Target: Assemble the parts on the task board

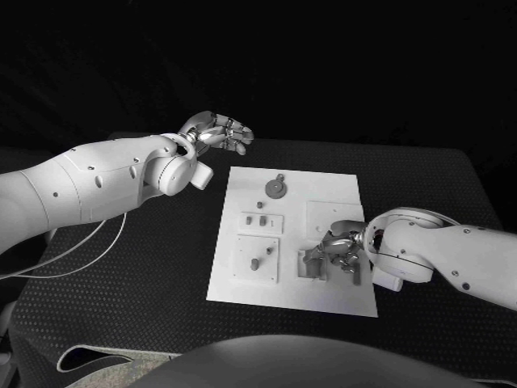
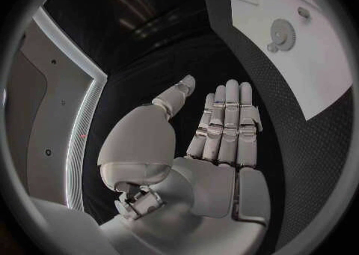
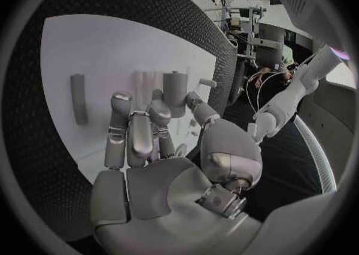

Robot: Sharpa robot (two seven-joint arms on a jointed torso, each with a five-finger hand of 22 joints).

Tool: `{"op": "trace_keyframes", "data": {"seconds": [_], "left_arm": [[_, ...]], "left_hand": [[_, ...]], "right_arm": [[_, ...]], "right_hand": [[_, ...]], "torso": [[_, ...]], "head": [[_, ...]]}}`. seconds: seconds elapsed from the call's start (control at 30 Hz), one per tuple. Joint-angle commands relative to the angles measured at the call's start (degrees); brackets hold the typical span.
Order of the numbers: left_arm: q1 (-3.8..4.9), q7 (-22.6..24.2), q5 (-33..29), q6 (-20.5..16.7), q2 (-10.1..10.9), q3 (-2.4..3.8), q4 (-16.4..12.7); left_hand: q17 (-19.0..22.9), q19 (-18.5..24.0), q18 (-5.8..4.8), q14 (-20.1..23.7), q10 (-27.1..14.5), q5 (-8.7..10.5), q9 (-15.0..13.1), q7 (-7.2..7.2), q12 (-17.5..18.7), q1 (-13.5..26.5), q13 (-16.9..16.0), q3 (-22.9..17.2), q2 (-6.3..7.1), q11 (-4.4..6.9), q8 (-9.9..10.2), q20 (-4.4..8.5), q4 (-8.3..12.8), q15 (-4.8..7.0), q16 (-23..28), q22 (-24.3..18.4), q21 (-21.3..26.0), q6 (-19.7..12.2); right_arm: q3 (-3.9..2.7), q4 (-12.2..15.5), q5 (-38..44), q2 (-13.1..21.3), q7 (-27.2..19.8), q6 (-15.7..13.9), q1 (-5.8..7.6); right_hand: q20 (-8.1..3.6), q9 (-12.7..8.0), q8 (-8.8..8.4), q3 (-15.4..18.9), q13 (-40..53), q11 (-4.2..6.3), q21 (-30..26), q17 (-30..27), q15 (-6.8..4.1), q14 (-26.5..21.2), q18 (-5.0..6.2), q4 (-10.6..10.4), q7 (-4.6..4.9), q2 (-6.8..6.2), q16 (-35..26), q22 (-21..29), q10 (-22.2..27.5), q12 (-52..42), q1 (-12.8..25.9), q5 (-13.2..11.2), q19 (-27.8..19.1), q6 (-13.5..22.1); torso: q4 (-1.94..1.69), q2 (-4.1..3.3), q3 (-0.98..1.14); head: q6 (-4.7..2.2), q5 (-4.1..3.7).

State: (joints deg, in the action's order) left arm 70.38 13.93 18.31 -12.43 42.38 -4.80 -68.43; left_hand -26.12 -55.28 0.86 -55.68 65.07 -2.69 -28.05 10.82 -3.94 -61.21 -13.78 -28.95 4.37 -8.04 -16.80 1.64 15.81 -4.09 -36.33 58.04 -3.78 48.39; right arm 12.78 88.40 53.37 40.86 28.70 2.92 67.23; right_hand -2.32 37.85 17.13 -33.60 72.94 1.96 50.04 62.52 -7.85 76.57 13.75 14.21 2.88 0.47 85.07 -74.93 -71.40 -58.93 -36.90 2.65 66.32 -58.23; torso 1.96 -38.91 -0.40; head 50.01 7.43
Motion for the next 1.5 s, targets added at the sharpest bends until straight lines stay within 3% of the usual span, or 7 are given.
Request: {"op": "trace_keyframes", "data": {"seconds": [0.03,0.63,1.0,1.23,1.5], "left_arm": [[0.08,0.3,-0.3,0.8,-0.1,0.05,-0.1],[0.08,0.3,-0.3,0.8,-0.1,0.05,-0.1],[0.08,0.3,-0.3,0.9,-0.1,0.05,-0.1],[0.08,0.2,-0.3,0.9,0.0,0.05,-0.1],[0.08,0.2,-0.3,0.9,-0.1,0.05,-0.1]], "left_hand": [[-0.1,0.2,0.01,-0.3,-0.3,-0.24,0.1,-0.12,0.0,0.6,0.1,0.2,-0.04,0.09,-0.3,-0.17,-0.1,-0.08,0.4,-0.1,-0.1,-0.3],[-0.1,0.2,0.00,-0.3,-0.3,-0.24,0.1,-0.11,0.0,0.6,0.1,0.2,-0.05,0.08,-0.3,-0.18,-0.1,-0.09,0.5,-0.1,-0.1,-0.3],[-0.2,0.2,0.00,-0.3,-0.3,-0.24,0.1,-0.10,0.0,0.6,0.1,0.2,-0.05,0.08,-0.3,-0.18,-0.2,-0.09,0.5,-0.1,-0.1,-0.3],[-0.2,0.2,0.00,-0.3,-0.3,-0.24,0.1,-0.10,0.0,0.7,0.1,0.2,-0.05,0.08,-0.3,-0.18,-0.2,-0.09,0.5,-0.1,-0.1,-0.4],[-0.3,0.2,0.00,-0.3,-0.3,-0.24,0.1,-0.09,0.0,0.7,0.1,0.2,-0.05,0.08,-0.3,-0.18,-0.2,-0.09,0.6,-0.1,-0.1,-0.4]], "right_arm": [[0.03,-0.2,0.6,-0.2,-0.1,0.1,-0.22],[0.03,-1.4,1.0,-1.2,-0.1,0.2,-0.77],[0.03,-1.9,0.9,-1.5,-0.2,-0.3,-0.89],[0.03,-2.1,1.5,-1.4,-0.4,-1.8,-0.99],[0.03,-2.1,1.8,-1.6,-0.4,-0.8,-1.00]], "right_hand": [[0.09,-0.1,-0.21,0.0,0.0,0.17,0.1,0.0,-0.16,-0.2,1.25,-0.5,1.32,-0.05,-0.3,-1.1,0.3,0.1,0.5,0.2,-0.2,-2.2],[0.01,-0.2,-0.64,-0.4,-0.2,0.11,0.1,-0.3,-0.13,-0.5,1.25,-1.2,1.38,-2.22,-0.5,-1.0,0.9,0.9,2.2,0.2,-0.3,-2.1],[-0.02,-0.3,-1.17,-1.3,-0.6,-0.05,-0.2,-1.1,-0.03,-1.2,1.25,-3.0,1.56,-5.52,-1.0,-1.0,1.9,2.0,3.9,0.2,-0.4,-1.6],[-0.05,-0.3,-1.28,-1.7,-0.6,-0.08,-0.2,-1.3,0.00,-1.4,1.25,-3.1,1.60,-5.85,-1.1,-1.0,2.0,2.0,3.8,0.2,-0.4,-1.4],[-0.01,-0.3,-1.51,-2.0,-0.6,-0.22,-0.3,-1.9,0.11,-1.8,1.25,-3.0,1.75,-6.72,-1.3,-1.0,2.3,2.2,3.6,0.2,-0.5,-1.0]], "torso": [[-0.01,0.00,-0.02],[0.01,0.03,-0.02],[0.05,0.04,-0.01],[0.01,0.02,-0.02],[0.05,0.03,-0.03]], "head": [[-0.01,0.08],[-0.01,0.17],[-0.01,0.27],[-0.01,0.31],[-0.01,0.39]]}}
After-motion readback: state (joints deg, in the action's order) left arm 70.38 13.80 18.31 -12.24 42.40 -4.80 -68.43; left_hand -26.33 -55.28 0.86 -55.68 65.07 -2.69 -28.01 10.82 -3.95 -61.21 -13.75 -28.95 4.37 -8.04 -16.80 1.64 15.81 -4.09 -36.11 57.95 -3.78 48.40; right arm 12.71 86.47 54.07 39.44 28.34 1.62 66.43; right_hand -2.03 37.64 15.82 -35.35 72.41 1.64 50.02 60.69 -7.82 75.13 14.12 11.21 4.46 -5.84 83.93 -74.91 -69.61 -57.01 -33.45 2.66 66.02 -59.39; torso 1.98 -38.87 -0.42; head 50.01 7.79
